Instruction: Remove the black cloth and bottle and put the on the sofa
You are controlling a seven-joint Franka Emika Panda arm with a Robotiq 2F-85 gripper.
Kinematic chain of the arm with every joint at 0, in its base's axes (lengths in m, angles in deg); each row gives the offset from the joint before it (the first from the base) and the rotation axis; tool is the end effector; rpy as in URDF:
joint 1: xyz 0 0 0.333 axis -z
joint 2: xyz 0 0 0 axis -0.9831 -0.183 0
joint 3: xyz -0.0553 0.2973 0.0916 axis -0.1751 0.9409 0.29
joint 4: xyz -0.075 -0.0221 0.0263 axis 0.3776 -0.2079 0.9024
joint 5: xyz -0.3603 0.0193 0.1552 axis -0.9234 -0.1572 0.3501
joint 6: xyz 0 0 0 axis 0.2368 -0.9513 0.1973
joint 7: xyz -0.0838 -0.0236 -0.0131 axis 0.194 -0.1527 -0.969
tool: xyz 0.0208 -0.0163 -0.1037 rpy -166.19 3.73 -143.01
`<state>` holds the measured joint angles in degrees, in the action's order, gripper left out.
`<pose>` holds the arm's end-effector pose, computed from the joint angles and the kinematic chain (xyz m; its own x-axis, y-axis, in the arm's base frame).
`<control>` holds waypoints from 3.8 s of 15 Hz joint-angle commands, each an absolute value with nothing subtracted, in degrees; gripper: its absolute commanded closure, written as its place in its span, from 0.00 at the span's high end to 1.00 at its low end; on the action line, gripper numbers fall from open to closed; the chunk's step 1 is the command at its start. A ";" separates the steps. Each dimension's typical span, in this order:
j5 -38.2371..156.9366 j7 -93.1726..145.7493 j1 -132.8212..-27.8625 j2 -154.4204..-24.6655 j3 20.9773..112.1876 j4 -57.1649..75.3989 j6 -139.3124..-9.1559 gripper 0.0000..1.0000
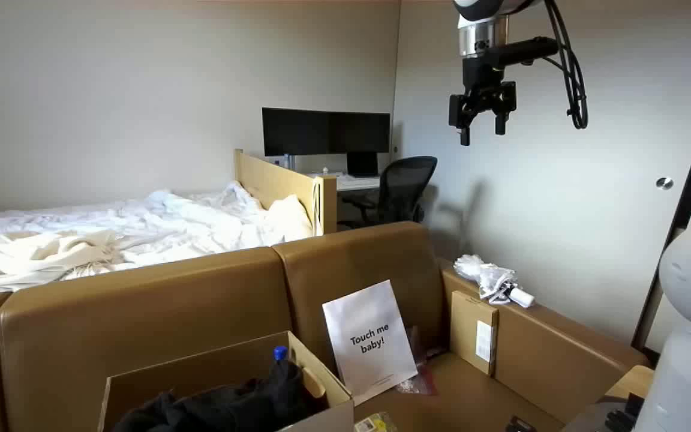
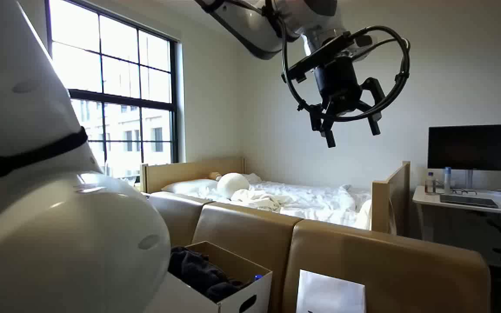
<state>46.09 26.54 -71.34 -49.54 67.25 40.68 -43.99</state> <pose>0.4238 -0.1121 0.5685 0.9752 -0.2064 0.0804 -0.2200 -0.9439 0.2461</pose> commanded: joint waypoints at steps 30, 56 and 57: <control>62.82 25.17 -85.32 -77.70 76.08 25.78 -58.67 1.00; 63.37 37.60 -107.39 -146.82 86.34 -47.05 -27.93 1.00; 63.33 39.16 -108.10 -148.59 86.03 -50.08 -27.97 1.00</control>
<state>63.36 37.01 -106.03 -142.05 86.46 -38.83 -31.35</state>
